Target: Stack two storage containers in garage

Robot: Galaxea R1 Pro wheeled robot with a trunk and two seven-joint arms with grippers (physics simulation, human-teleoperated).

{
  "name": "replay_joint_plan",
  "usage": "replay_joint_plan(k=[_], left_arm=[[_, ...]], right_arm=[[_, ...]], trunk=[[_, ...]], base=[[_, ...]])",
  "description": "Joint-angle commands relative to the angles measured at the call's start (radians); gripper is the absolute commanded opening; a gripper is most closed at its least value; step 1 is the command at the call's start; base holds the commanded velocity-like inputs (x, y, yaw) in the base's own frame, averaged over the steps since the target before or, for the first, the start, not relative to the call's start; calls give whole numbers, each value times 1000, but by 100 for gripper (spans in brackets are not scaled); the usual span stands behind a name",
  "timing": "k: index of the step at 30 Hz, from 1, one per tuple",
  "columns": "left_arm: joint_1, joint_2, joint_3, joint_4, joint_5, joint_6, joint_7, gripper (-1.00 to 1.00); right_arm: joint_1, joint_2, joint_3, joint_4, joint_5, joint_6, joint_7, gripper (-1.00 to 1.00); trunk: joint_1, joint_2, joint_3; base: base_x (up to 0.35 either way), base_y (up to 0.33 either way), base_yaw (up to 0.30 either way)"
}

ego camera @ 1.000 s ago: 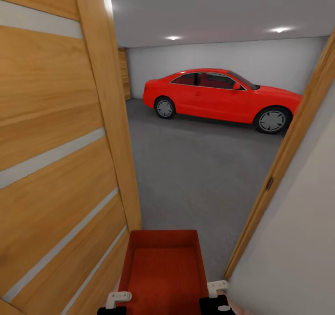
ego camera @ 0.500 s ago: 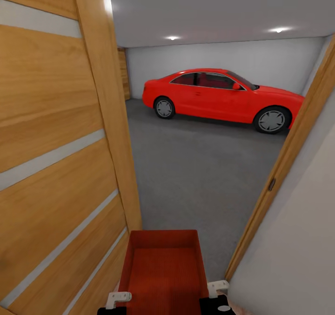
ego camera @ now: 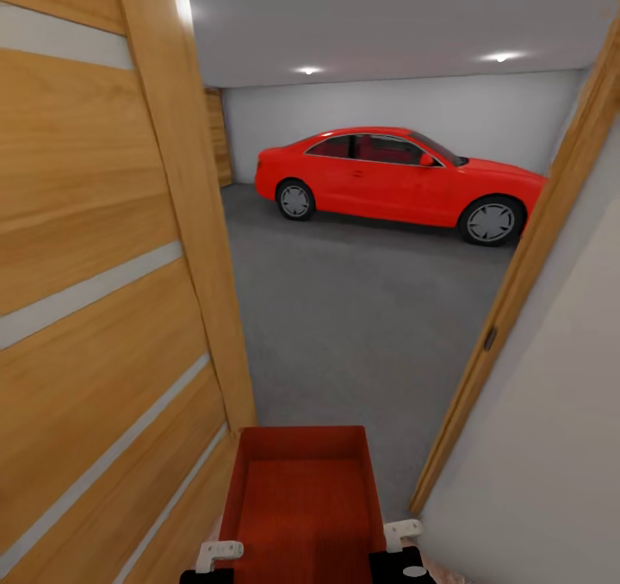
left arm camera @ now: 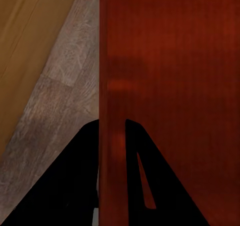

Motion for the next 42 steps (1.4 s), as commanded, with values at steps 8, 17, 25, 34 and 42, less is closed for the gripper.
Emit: replay_joint_plan(k=[8,17,25,34,42], left_arm=[[-1,-1,-46,-10,4,-3,1,-100],[-1,-1,-46,-10,4,-3,1,-100],[-1,-1,-46,-10,4,-3,1,-100],[-1,-1,-46,-11,4,-4,1,-100],[-1,-1,-46,-10,4,-4,1,-100]], right_arm=[[0,1,17,3,-16,4,1,-100],[0,1,17,3,-16,4,1,-100],[0,1,17,3,-16,4,1,-100],[0,1,17,3,-16,4,1,-100],[0,1,17,3,-16,4,1,-100]], trunk=[[0,-1,-2],[0,-1,-2],[0,-1,-2],[0,-1,-2],[0,-1,-2]], base=[[33,62,-250],[95,190,-230],[78,139,-83],[7,49,-257],[0,219,-272]])
